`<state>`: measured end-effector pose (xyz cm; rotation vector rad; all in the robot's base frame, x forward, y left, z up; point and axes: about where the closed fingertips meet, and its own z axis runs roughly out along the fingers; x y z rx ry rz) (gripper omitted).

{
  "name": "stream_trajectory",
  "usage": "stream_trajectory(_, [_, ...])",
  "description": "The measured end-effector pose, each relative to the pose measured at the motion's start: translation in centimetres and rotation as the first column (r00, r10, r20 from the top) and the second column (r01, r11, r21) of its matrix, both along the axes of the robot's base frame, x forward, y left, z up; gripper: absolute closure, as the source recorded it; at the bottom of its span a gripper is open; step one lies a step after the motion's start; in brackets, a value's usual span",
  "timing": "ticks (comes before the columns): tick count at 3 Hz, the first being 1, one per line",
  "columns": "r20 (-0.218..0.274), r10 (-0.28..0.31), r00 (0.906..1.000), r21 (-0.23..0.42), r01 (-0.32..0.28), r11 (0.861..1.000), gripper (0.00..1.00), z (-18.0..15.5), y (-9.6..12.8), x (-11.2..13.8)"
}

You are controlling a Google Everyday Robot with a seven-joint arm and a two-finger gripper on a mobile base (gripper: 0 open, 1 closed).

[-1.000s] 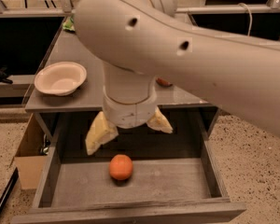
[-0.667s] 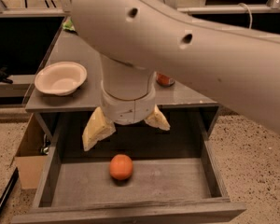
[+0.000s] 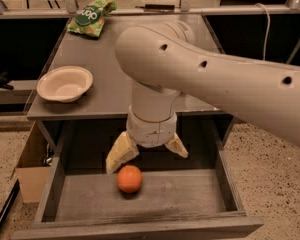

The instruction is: Pick orange from top drawer and place on counter

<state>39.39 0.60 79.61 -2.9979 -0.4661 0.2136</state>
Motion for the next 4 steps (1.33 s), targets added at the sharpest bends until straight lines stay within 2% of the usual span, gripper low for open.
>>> stream_trajectory(1, [-0.085, 0.007, 0.9964, -0.004, -0.007, 1.000, 0.00, -3.3, -1.1, -0.7])
stream_trajectory(2, [-0.090, 0.007, 0.9960, -0.004, -0.008, 1.000, 0.00, -3.5, -1.1, -0.7])
stream_trajectory(3, [-0.018, 0.006, 0.9998, -0.006, -0.007, 1.000, 0.00, -3.7, -0.4, -0.1])
stream_trajectory(4, [0.117, -0.024, 0.9929, 0.013, 0.022, 1.000, 0.00, -4.5, -0.1, -0.2])
